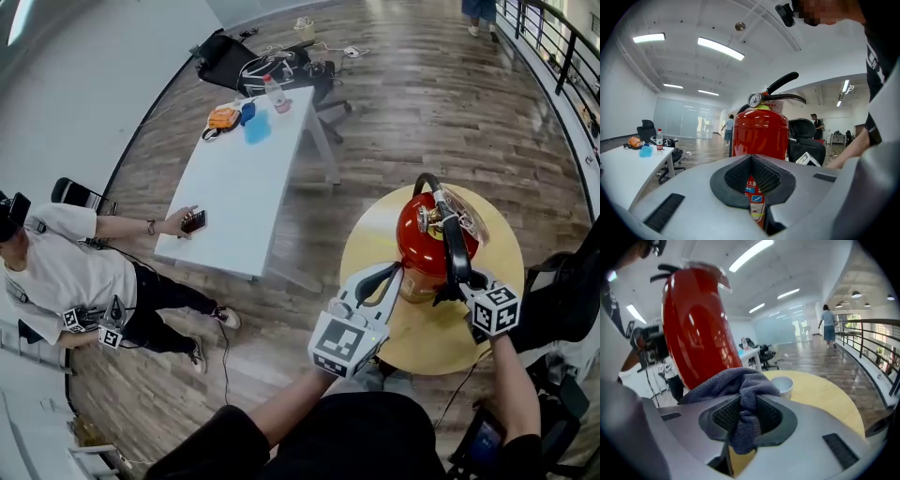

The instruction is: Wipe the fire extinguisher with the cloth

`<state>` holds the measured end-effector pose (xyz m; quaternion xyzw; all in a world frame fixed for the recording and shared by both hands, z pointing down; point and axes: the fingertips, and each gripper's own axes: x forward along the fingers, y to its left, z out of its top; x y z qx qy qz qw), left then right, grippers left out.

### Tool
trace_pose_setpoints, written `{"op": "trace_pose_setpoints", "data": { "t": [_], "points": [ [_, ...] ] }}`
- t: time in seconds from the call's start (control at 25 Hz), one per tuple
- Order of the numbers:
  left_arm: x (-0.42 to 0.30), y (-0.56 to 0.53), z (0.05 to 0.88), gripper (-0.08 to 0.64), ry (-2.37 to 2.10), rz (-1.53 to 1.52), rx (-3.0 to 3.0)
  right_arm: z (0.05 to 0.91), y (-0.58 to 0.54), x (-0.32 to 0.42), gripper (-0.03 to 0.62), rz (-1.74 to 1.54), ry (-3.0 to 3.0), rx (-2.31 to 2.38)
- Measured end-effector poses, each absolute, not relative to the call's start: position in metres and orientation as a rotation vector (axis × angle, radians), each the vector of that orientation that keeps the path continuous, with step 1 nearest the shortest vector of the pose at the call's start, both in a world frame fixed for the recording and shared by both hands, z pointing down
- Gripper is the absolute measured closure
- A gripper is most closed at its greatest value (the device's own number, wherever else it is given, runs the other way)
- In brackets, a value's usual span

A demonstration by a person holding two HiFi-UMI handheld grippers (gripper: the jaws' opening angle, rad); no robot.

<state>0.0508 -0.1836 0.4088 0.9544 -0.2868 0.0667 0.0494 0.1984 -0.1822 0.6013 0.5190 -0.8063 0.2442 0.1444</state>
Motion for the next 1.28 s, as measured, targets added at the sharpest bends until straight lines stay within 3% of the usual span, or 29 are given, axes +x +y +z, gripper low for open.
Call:
{"op": "trace_pose_setpoints", "data": {
  "t": [0.12, 0.28, 0.64, 0.8, 1.0, 1.28],
  "points": [
    [0.051, -0.183, 0.409, 0.537, -0.875, 0.218, 2.905, 0.633, -0.167, 0.187, 0.492, 0.673, -2.224, 1.42],
    [0.051, -0.183, 0.409, 0.537, -0.877, 0.232, 2.906, 0.608, -0.154, 0.174, 0.491, 0.619, -2.293, 1.441],
    [0.048, -0.182, 0.408, 0.537, -0.882, 0.224, 2.896, 0.385, -0.147, 0.167, 0.491, 0.179, -2.618, 1.641],
    [0.05, -0.181, 0.409, 0.537, -0.872, 0.206, 2.895, 0.326, -0.14, 0.154, 0.491, -0.004, -2.65, 1.61],
    [0.051, -0.181, 0.409, 0.537, -0.862, 0.201, 2.895, 0.306, -0.131, 0.106, 0.491, -0.211, -2.68, 1.416],
    [0.05, -0.182, 0.408, 0.537, -0.85, 0.204, 2.904, 0.306, -0.131, 0.099, 0.491, -0.247, -2.684, 1.42]
  ]
}}
